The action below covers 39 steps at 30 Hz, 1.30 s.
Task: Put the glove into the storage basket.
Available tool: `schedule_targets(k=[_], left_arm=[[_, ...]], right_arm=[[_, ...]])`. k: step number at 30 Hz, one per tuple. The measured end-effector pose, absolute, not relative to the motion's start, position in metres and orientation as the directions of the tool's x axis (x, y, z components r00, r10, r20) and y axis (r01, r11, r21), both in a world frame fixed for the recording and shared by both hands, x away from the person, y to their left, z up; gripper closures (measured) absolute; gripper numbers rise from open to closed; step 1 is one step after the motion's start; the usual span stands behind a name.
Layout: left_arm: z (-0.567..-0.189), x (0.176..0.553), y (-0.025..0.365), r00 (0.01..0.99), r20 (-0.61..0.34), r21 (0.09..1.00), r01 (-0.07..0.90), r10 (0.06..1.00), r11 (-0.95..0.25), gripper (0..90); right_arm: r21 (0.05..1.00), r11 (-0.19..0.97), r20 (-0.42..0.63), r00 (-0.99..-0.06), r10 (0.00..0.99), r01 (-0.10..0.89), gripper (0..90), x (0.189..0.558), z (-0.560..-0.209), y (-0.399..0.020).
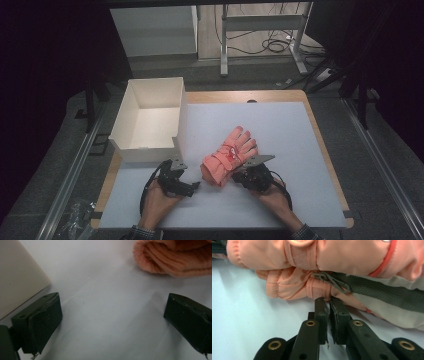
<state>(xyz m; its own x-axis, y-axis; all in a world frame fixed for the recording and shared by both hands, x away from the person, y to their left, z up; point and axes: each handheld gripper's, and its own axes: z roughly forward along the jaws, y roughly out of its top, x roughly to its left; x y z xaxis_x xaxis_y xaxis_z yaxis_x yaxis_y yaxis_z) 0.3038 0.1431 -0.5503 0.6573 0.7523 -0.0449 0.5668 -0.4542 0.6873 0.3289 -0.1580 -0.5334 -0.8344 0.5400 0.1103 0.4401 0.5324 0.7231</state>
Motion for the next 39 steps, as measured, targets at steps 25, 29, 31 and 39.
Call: schedule_targets(k=[25, 29, 31, 39], left_arm=[[-0.527, 0.295, 0.129, 0.709, -0.074, 0.687, 0.546, 0.701, -0.48, 1.5], [-0.519, 0.294, 0.125, 0.717, -0.083, 0.683, 0.546, 0.692, -0.484, 0.1], [-0.514, 0.294, 0.124, 0.721, -0.09, 0.681, 0.548, 0.687, -0.485, 0.0], [-0.486, 0.3, 0.114, 0.742, -0.088, 0.67, 0.538, 0.664, -0.512, 0.0]], right_arm=[[0.736, 0.516, 0.02, -0.776, 0.63, 0.437, 60.6, 0.329, -0.524, -0.206], [0.733, 0.51, -0.001, -0.748, 0.664, 0.451, 52.6, 0.333, -0.523, -0.224], [0.726, 0.506, -0.014, -0.726, 0.688, 0.465, 45.3, 0.336, -0.524, -0.235], [0.719, 0.487, -0.048, -0.663, 0.747, 0.496, 32.1, 0.346, -0.525, -0.257]])
